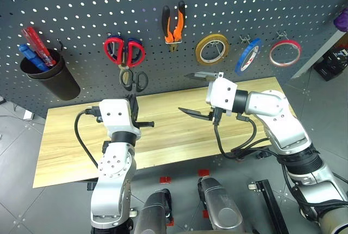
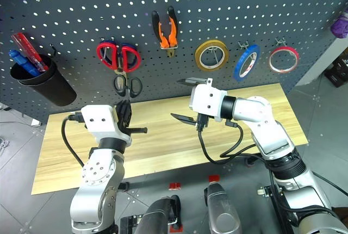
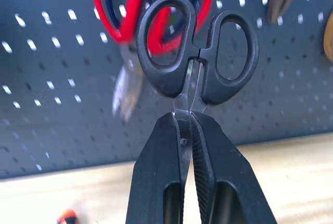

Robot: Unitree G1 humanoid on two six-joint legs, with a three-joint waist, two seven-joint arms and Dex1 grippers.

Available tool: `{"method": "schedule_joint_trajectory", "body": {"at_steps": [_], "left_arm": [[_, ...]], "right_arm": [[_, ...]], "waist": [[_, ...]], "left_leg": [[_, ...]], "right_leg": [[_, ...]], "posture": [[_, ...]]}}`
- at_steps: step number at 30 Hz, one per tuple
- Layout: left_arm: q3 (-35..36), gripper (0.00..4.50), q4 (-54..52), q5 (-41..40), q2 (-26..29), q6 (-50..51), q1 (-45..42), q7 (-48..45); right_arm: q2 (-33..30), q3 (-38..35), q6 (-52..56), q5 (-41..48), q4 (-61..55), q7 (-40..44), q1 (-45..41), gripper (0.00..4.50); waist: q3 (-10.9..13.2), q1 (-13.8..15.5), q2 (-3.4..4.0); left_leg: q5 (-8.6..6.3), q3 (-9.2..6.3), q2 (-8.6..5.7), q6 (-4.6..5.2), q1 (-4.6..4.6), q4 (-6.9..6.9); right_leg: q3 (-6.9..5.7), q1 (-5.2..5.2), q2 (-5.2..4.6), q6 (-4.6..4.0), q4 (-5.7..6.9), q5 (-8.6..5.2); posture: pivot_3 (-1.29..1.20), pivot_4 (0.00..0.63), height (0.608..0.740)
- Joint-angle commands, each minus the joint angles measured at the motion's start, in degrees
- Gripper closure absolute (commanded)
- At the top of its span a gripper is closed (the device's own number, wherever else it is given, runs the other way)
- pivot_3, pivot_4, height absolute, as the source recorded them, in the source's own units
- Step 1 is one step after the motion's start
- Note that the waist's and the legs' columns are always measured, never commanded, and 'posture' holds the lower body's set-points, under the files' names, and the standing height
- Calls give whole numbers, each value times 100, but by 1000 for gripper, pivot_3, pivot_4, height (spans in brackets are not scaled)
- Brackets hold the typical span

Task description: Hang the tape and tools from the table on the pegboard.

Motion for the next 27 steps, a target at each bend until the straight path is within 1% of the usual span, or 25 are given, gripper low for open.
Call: {"method": "schedule_joint_trajectory", "body": {"at_steps": [1,4,11,20,23,27], "left_arm": [[78,4460,-323,147,79,68,-268,46],[76,4460,-386,222,136,139,-452,42],[-11,4460,-562,515,266,218,-511,47],[93,4460,-589,639,246,365,-588,62],[104,4460,-535,659,238,363,-595,48],[137,4460,-206,703,324,267,-739,15]], "right_arm": [[74,-208,-128,2,-105,-101,-149,0],[116,-220,-135,-9,-76,-118,-176,0],[170,-226,-150,-12,2,-121,-212,0],[207,-225,-174,-15,138,-103,-245,0],[216,-213,-173,-17,147,-103,-237,0],[265,-191,-154,-21,155,-117,-270,0]], "waist": [[0,5,0],[0,8,0],[0,4,0],[0,7,0],[0,10,0],[0,12,0]], "left_leg": [[0,0,0,0,0,0],[0,-1,0,-1,-1,0],[0,1,0,-1,-1,-1],[0,1,0,-1,0,0],[0,1,0,-1,-1,0],[0,1,0,-1,0,0]], "right_leg": [[-1,0,0,0,0,0],[-1,-1,1,0,0,0],[1,-2,1,0,-1,0],[1,-3,1,0,3,0],[1,-2,1,0,2,0],[0,-2,1,0,5,0]], "posture": [[-342,296,740],[-343,296,740],[-339,291,740],[-332,286,740],[-332,286,740],[-333,285,740]]}}
